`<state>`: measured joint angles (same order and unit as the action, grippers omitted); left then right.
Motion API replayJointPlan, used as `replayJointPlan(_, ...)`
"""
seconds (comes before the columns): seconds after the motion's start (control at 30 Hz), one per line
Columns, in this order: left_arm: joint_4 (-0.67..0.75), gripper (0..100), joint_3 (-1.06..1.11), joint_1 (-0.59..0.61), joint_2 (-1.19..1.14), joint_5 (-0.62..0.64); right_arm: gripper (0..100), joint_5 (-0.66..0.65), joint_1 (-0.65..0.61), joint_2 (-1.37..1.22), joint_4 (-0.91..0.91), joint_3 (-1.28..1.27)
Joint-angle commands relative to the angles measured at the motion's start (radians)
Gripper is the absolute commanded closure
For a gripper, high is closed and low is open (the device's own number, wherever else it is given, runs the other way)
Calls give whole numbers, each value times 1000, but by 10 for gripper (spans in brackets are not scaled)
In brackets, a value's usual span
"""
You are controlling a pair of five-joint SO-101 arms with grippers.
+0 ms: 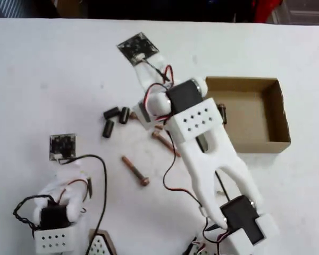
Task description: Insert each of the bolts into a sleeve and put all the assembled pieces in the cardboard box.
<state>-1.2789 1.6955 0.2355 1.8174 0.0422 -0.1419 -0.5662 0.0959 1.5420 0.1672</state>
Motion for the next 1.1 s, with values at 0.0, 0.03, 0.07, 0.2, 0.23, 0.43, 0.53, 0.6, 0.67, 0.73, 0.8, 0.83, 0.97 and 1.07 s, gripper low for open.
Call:
replayJointPlan(0.0, -5, 977, -3, 25, 8, -9, 893, 94, -8, 39, -133, -95)
replayJointPlan(0.03, -5, 977, -3, 25, 8, -9, 893, 107, -8, 39, -157, -117)
replayJointPlan(0.07, -5, 977, -3, 25, 8, -9, 893, 117, -8, 39, -182, -138)
replayJointPlan(0.2, -5, 977, -3, 25, 8, -9, 893, 178, -8, 38, -272, -222)
replayJointPlan(0.23, -5, 977, -3, 25, 8, -9, 893, 199, -8, 38, -295, -244)
replayJointPlan(0.43, -5, 977, -3, 25, 8, -9, 893, 232, -8, 36, -430, -345)
replayJointPlan(0.53, -5, 977, -3, 25, 8, -9, 893, 232, -10, -4, -476, -361)
replayJointPlan(0.6, -5, 977, -3, 25, 8, -9, 893, 232, -27, -61, -489, -347)
replayJointPlan(0.67, -5, 977, -3, 27, 8, -9, 893, 232, -51, -128, -490, -318)
replayJointPlan(0.73, -5, 977, -3, 44, 8, -9, 893, 232, -84, -191, -489, -272)
replayJointPlan(0.8, -5, 977, -3, 76, 8, -9, 893, 259, -116, -246, -487, -222)
replayJointPlan(0.83, -5, 977, -3, 88, 10, -9, 893, 281, -130, -272, -487, -199)
replayJointPlan(0.97, -5, 977, -3, 117, 10, -9, 893, 319, -166, -367, -487, -104)
replayJointPlan(1.07, -5, 977, -3, 117, 10, -9, 893, 338, -176, -447, -487, -32)
